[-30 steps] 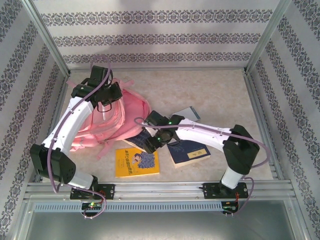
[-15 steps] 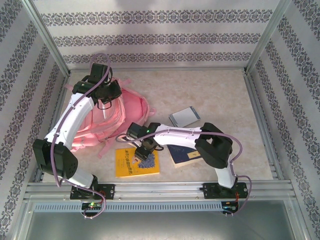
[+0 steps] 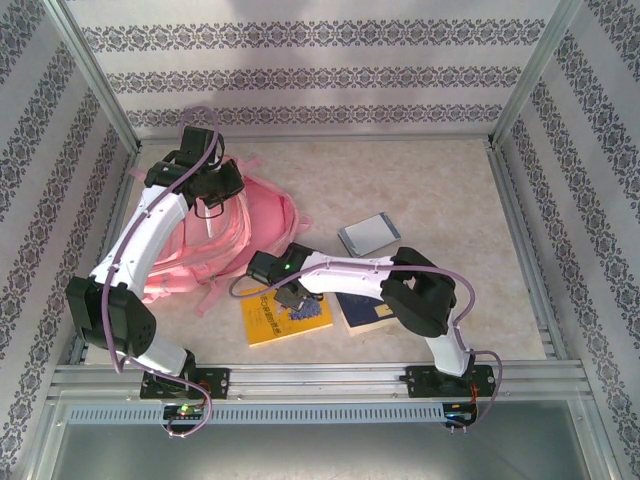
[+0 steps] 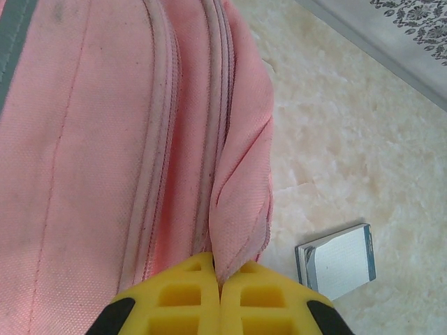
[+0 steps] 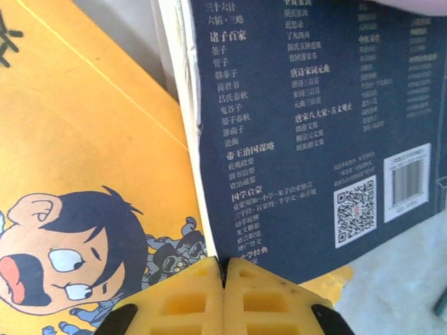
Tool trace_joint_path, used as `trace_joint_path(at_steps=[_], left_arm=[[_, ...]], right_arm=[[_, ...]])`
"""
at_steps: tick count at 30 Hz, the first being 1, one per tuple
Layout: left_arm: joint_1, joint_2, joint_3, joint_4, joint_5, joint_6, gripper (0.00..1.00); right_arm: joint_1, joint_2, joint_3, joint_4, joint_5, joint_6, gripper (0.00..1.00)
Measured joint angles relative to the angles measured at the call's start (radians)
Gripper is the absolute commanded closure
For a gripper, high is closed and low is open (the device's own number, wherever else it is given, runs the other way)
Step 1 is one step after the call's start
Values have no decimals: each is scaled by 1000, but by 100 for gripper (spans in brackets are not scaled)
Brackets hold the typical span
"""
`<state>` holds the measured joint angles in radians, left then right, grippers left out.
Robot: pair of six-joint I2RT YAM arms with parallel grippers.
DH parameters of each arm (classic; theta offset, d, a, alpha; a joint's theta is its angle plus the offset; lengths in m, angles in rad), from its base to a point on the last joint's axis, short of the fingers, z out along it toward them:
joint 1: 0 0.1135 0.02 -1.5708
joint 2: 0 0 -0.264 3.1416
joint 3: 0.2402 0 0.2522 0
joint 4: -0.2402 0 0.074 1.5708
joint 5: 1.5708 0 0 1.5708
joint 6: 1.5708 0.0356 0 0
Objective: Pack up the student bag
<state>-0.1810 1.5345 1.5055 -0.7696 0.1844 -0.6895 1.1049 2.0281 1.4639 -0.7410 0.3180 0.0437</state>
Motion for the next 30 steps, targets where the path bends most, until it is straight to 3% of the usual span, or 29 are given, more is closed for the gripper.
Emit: trace_joint_path(at_steps=[5, 13, 15, 17, 20, 24, 30], left_arm=[[0, 10, 0, 0, 11, 0, 100], [0, 11, -1, 3, 26, 0, 100], [0, 11, -1, 7, 29, 0, 100], [0, 14, -1, 11, 33, -1, 100], [0, 21, -1, 15, 40, -4, 100], [0, 26, -1, 16, 48, -8, 100], [0, 31, -1, 18, 52, -10, 100]], right_arm=[[-54, -39, -22, 16, 22, -2, 100], [-226, -154, -76, 39, 17, 1, 100], [-253, -179, -98, 47, -20, 1, 87], [-272, -207, -117, 54, -63, 5, 52], [-297, -263, -134, 64, -149, 36, 39], [-375, -378, -188, 118, -317, 179, 41], [-639, -448, -370, 303, -563, 608, 46]])
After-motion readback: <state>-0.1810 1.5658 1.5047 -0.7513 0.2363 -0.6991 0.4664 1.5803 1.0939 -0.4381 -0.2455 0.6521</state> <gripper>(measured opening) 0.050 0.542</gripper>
